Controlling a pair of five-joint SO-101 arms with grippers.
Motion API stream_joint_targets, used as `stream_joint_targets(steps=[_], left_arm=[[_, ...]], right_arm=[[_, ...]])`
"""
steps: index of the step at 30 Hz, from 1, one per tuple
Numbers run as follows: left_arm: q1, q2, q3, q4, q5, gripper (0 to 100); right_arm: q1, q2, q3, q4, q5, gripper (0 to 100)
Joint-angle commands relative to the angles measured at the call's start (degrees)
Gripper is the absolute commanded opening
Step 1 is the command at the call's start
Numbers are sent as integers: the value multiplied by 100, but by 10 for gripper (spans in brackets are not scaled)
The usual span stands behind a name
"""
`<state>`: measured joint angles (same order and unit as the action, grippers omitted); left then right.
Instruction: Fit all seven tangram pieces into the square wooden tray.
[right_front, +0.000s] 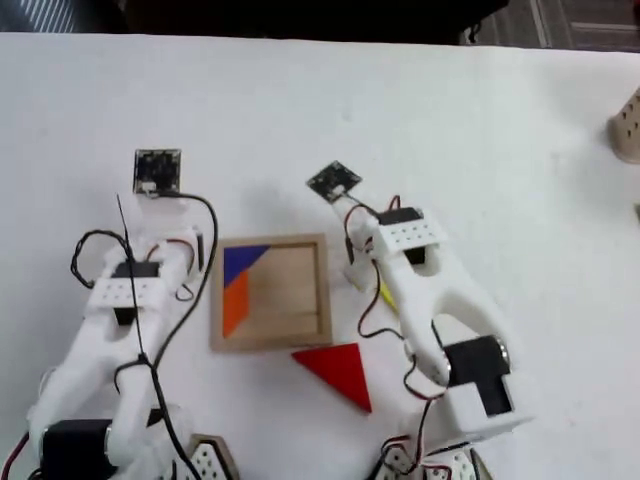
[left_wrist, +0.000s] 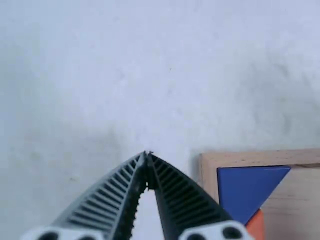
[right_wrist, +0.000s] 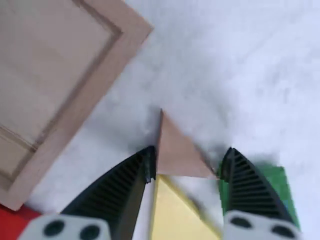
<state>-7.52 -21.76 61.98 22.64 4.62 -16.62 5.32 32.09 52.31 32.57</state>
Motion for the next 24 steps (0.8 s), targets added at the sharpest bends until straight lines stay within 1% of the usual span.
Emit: stream_joint_targets(steps=[1, 9, 16, 18, 24], left_arm=[[-48, 4, -308, -132, -26, 27], [-48, 4, -308, -141, -26, 27], [-48, 4, -308, -149, -26, 27], [-48, 4, -308, -149, -26, 27], [-48, 4, -308, -167, -26, 27]], right_arm=[[-13, 154, -466, 233, 149, 212], [4, 321, -580, 382, 149, 204], [13, 347, -580, 382, 114, 12], [13, 347, -580, 382, 105, 30], [13, 321, -580, 382, 97, 17]])
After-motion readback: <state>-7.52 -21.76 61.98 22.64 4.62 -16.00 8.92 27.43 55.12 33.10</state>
